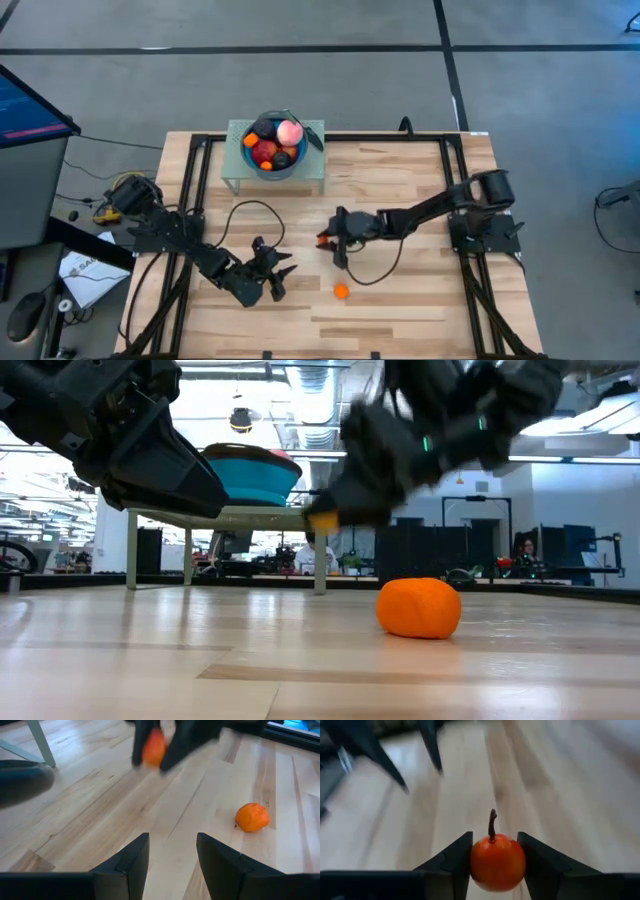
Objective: Pick & Place Fruit
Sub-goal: Put the orange pear into the blue strainer bowl on the shelf
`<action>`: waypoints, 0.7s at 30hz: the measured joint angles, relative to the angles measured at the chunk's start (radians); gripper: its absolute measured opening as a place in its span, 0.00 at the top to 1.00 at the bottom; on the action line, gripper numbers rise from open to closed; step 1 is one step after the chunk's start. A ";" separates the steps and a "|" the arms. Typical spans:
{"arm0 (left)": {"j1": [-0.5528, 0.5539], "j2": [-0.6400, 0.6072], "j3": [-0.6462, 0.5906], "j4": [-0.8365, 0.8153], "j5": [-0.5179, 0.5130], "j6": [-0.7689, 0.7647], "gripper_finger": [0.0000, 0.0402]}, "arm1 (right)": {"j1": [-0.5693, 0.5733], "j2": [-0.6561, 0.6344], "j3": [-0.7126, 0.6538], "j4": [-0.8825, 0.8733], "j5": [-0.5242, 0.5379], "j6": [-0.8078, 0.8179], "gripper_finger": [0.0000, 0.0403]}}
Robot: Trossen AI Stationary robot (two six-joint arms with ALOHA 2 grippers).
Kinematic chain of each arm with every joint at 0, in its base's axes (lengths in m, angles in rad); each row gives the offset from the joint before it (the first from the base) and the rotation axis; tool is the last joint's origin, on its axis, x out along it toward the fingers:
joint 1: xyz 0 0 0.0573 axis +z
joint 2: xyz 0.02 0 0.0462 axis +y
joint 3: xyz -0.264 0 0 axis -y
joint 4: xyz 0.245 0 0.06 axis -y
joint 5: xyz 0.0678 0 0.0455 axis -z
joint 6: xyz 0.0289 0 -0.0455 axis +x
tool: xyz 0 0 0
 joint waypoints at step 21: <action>-0.011 0.000 0.000 0.032 0.000 -0.002 0.61 | -0.263 -0.098 0.699 -0.805 -0.020 -0.395 0.71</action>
